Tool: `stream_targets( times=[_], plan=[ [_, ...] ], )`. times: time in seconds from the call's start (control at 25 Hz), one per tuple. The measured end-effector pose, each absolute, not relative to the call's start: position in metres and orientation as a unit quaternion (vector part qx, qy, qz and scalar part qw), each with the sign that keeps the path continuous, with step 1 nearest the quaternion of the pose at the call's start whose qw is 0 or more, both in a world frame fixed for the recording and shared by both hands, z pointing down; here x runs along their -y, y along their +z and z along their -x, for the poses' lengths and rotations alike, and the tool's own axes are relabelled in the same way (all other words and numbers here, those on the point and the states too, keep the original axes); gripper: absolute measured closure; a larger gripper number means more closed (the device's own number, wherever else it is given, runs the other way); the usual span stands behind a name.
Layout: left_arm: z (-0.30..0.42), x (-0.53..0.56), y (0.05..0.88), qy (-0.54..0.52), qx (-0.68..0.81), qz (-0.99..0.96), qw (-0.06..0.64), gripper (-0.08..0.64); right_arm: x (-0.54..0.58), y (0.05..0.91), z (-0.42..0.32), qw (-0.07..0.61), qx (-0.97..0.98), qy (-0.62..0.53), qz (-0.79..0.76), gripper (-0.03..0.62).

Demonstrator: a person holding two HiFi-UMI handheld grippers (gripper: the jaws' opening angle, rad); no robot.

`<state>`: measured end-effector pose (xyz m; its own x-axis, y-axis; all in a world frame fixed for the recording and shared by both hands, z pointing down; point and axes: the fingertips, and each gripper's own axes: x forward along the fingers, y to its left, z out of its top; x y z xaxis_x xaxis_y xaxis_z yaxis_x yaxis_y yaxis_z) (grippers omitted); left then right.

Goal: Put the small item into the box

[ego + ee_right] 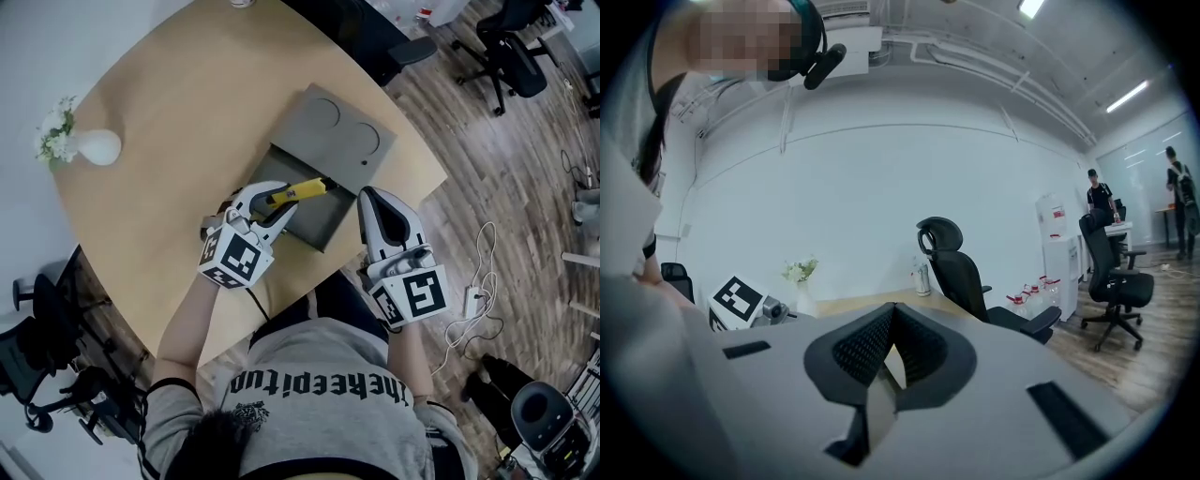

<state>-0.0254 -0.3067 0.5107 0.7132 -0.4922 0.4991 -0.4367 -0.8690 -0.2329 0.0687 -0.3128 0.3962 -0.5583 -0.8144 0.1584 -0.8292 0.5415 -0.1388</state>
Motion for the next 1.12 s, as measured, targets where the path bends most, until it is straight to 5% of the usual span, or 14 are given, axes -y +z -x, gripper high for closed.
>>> stream_targets(
  times=[1.12],
  plan=[
    [0.012, 0.306, 0.617, -0.487, -0.123, 0.865, 0.018, 0.442, 0.330, 0.422, -0.101, 0.047, 0.865, 0.130, -0.482, 0.586]
  ],
)
